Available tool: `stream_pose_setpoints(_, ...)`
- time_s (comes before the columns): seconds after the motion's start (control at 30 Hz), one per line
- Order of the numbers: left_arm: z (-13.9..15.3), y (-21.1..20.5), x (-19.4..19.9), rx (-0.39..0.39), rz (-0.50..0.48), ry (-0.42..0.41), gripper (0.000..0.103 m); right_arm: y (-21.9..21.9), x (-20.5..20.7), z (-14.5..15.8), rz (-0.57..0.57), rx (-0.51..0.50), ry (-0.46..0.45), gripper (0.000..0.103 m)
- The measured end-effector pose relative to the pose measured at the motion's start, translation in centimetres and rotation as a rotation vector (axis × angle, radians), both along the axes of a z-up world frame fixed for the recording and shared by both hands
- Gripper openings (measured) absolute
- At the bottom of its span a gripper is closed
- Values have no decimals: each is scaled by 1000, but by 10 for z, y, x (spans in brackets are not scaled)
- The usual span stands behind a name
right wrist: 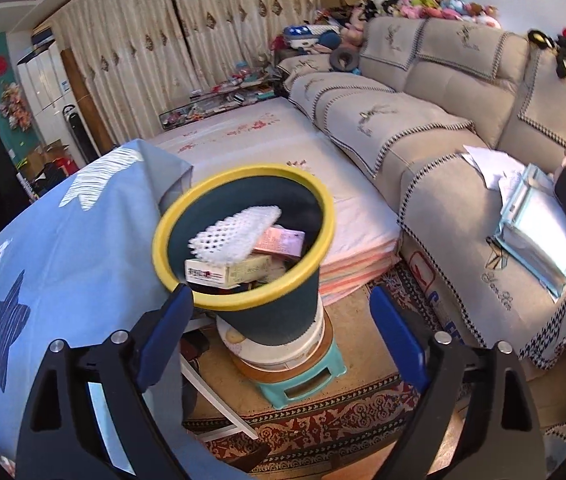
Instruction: Collect trash
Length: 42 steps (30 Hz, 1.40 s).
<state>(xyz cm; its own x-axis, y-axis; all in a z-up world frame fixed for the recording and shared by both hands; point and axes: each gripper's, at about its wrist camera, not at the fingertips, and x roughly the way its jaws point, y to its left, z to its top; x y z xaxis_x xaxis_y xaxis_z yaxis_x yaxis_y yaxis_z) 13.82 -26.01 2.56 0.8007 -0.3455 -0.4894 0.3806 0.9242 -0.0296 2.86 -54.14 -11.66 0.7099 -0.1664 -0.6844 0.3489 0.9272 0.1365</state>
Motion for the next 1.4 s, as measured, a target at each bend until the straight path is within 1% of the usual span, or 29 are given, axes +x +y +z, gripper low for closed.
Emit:
stream_pose_setpoints(0.03, 5, 26, -14, -8, 35, -24, 98, 6, 1, 4, 9, -9, -2, 89)
stream_pose_setpoints(0.1, 10, 62, -35, -16, 94, -53, 98, 20, 1, 13, 31, -37, -12, 90)
stream_pose_setpoints(0.23, 14, 121, -69, -2, 217, -89, 98, 55, -5, 38, 84, -100, -45, 93)
stream_pose_setpoints(0.33, 12, 149, -89, -15, 251, -104, 98, 82, -14, 58, 133, -137, -84, 94)
stream_pose_setpoints(0.4, 9, 160, -98, -30, 261, -94, 98, 99, -20, 70, 154, -168, -110, 96)
stream_pose_setpoints(0.5, 6, 172, -109, -45, 257, -92, 98, 119, -28, 84, 173, -205, -136, 96)
stream_pose_setpoints(0.7, 6, 188, -136, -41, 294, -135, 98, 141, -35, 96, 211, -212, -159, 96)
stream_pose_setpoints(0.8, 6, 194, -141, -39, 315, -140, 98, 146, -35, 98, 223, -211, -162, 96)
stream_pose_setpoints(0.97, 6, 197, -145, -44, 316, -140, 98, 148, -34, 96, 229, -201, -162, 96)
stream_pose_setpoints(1.4, 6, 186, -142, -32, 312, -135, 98, 139, -34, 92, 221, -181, -163, 96)
